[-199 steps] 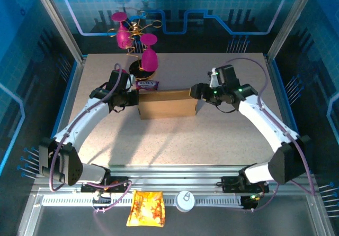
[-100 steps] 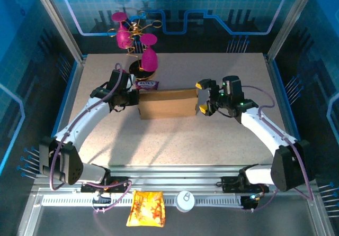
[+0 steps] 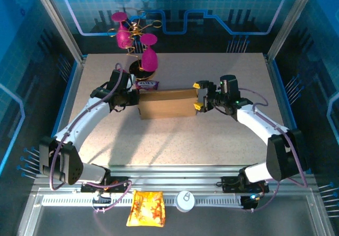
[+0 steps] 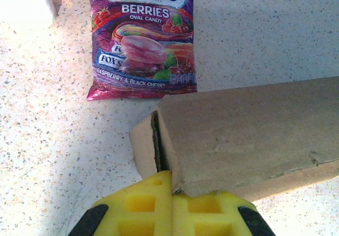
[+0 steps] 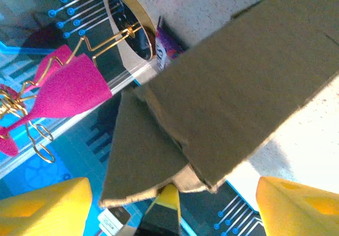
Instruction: Fold the paper box
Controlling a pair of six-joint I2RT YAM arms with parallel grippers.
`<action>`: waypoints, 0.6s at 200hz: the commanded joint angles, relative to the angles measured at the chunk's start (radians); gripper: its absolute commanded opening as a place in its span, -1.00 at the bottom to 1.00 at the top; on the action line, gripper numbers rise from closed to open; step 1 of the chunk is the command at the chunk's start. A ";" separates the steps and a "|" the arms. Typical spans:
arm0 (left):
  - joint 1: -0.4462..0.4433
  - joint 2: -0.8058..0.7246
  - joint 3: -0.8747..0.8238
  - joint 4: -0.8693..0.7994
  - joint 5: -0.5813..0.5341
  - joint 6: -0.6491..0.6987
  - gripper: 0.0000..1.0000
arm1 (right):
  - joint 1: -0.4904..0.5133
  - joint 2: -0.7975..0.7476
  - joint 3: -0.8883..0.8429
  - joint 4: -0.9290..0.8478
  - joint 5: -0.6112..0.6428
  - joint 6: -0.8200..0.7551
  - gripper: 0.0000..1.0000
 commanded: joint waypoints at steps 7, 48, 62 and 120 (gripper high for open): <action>-0.016 0.027 0.004 -0.050 0.004 0.015 -1.00 | -0.022 0.049 -0.010 0.081 -0.029 0.012 0.49; -0.016 0.020 0.004 -0.047 0.001 0.015 -0.99 | -0.023 0.066 -0.015 0.093 -0.050 -0.006 0.21; -0.016 0.015 0.004 -0.045 0.000 0.017 -0.95 | -0.024 0.064 -0.014 0.088 -0.055 -0.013 0.16; -0.017 -0.037 -0.010 -0.049 0.029 -0.026 -0.37 | -0.025 0.056 -0.081 0.081 -0.059 -0.034 0.02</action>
